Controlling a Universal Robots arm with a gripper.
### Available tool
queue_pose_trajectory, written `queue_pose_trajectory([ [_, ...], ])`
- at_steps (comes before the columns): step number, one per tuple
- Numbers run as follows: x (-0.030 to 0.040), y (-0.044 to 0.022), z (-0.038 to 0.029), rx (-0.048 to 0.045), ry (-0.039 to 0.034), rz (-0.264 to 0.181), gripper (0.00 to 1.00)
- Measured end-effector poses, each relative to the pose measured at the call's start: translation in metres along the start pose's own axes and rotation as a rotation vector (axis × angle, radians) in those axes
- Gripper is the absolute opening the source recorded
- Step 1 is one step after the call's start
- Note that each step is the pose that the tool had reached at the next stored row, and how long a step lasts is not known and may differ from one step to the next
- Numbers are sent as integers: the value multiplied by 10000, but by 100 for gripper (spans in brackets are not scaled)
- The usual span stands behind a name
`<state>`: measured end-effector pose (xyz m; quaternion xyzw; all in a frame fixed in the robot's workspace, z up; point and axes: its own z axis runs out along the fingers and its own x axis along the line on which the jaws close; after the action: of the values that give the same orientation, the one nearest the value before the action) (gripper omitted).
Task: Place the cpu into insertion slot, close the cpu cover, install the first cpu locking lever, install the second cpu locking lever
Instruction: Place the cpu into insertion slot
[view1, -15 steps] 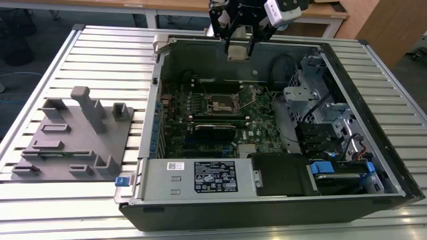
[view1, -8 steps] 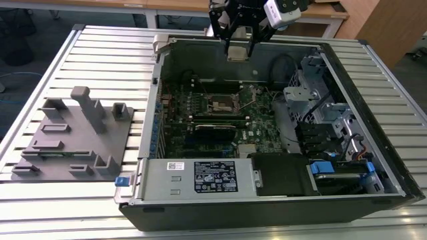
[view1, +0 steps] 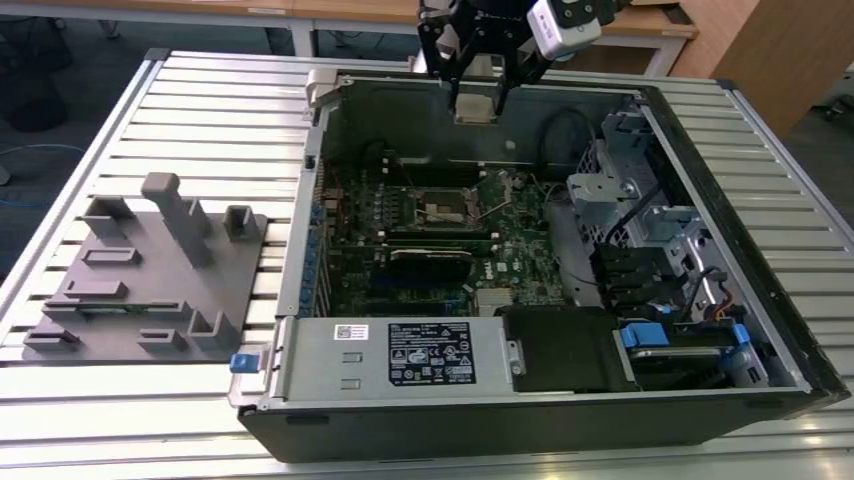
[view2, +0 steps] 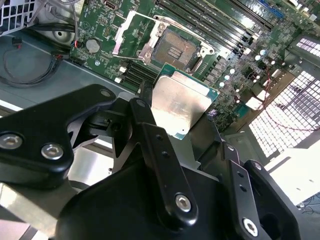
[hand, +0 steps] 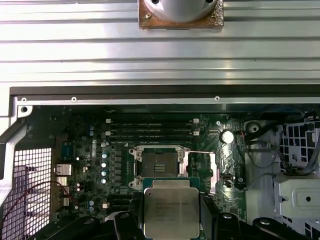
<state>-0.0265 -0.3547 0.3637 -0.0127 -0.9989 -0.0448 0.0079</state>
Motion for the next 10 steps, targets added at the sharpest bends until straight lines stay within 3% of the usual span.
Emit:
queue_pose_trajectory([
  [10,-1,-3,34,1,1,0,54],
])
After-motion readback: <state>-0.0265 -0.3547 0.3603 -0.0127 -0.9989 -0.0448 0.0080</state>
